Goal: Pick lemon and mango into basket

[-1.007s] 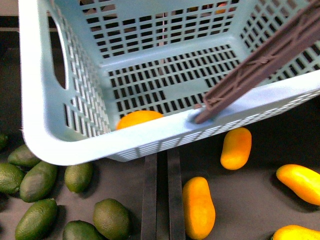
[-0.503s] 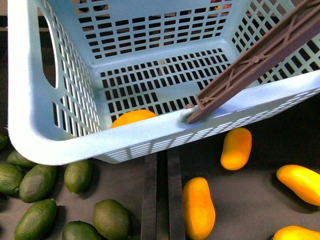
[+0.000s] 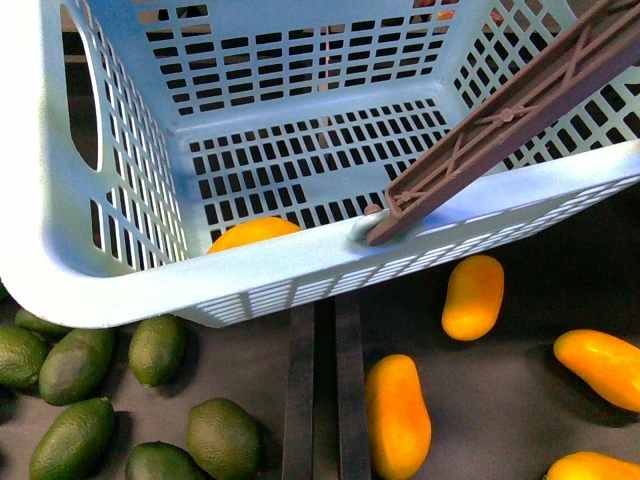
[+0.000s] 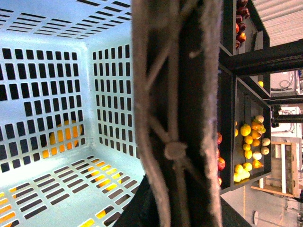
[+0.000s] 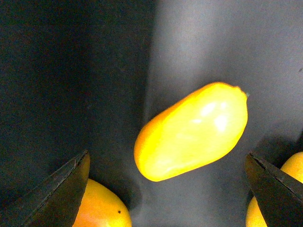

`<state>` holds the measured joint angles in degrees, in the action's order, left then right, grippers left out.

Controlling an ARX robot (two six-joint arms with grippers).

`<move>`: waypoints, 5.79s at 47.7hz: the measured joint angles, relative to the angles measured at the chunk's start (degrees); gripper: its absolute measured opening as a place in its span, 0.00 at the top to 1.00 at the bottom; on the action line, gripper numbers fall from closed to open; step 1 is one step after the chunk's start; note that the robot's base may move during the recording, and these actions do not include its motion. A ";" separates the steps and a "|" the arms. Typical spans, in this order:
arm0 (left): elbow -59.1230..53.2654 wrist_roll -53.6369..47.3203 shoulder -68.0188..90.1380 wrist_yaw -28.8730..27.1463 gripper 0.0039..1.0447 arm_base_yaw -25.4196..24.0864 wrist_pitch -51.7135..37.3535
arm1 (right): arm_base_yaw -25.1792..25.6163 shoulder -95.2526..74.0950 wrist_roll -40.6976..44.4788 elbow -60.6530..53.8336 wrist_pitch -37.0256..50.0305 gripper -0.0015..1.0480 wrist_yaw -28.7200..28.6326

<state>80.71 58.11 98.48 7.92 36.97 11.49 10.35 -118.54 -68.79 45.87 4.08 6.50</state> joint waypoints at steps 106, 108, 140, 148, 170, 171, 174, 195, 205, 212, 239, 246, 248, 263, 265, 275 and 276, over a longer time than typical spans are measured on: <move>0.00 0.04 0.00 0.46 0.96 0.00 0.00 | -0.57 -15.85 -5.53 9.25 2.56 0.42 -0.02; 0.00 0.07 0.00 0.50 0.96 0.00 0.00 | 0.31 -12.83 -4.35 7.21 3.65 0.42 0.74; 0.00 0.04 0.00 0.44 0.96 0.00 0.00 | 1.25 46.49 9.20 -8.31 1.99 0.42 5.05; 0.00 0.04 0.00 0.46 0.96 0.00 0.00 | -8.59 47.91 12.39 -5.57 2.67 0.42 8.68; 0.00 0.02 0.00 0.24 0.96 0.00 0.00 | -24.37 35.21 21.53 6.27 6.01 0.42 11.58; 0.00 0.02 0.00 0.24 0.96 0.00 0.00 | -24.52 34.84 21.77 6.49 6.01 0.42 11.58; 0.00 0.04 0.00 0.26 0.96 0.00 0.00 | -25.09 33.42 22.45 7.41 5.99 0.42 11.56; 0.00 0.00 0.00 0.07 0.96 0.00 0.00 | -27.23 26.99 26.49 12.24 4.96 0.37 11.13; 0.00 0.04 0.00 0.22 0.96 0.00 0.00 | -27.63 28.26 26.86 12.11 4.57 0.07 11.21; -0.07 0.24 0.13 0.48 0.96 0.00 0.02 | -26.77 31.52 26.82 9.77 4.33 0.08 12.17; -0.07 0.22 0.13 0.66 0.96 0.00 0.04 | -19.02 58.60 49.55 -14.53 21.46 0.32 1.97; -0.07 0.00 0.13 0.07 0.96 -0.07 0.04 | -16.72 64.52 64.46 -24.06 28.37 0.60 -0.22; -0.07 0.11 0.13 0.22 0.96 -0.07 0.04 | -16.22 65.88 65.96 -26.18 28.79 0.69 -0.76; -0.07 0.20 0.13 0.48 0.96 -0.07 0.04 | -10.58 75.76 68.26 -36.41 28.83 0.98 -6.19; -0.07 0.15 0.13 0.46 0.96 -0.04 0.04 | -10.56 77.13 68.30 -37.38 28.39 0.98 -6.36; -0.07 0.11 0.13 0.37 0.96 -0.07 0.04 | -10.54 84.08 68.41 -41.03 25.00 0.98 -6.36; -0.07 0.13 0.13 0.42 0.96 -0.07 0.04 | -10.54 84.91 68.41 -41.33 24.48 0.98 -6.36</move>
<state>80.64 58.24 98.61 8.34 36.91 11.53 -0.19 -33.63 -0.38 4.54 28.56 0.14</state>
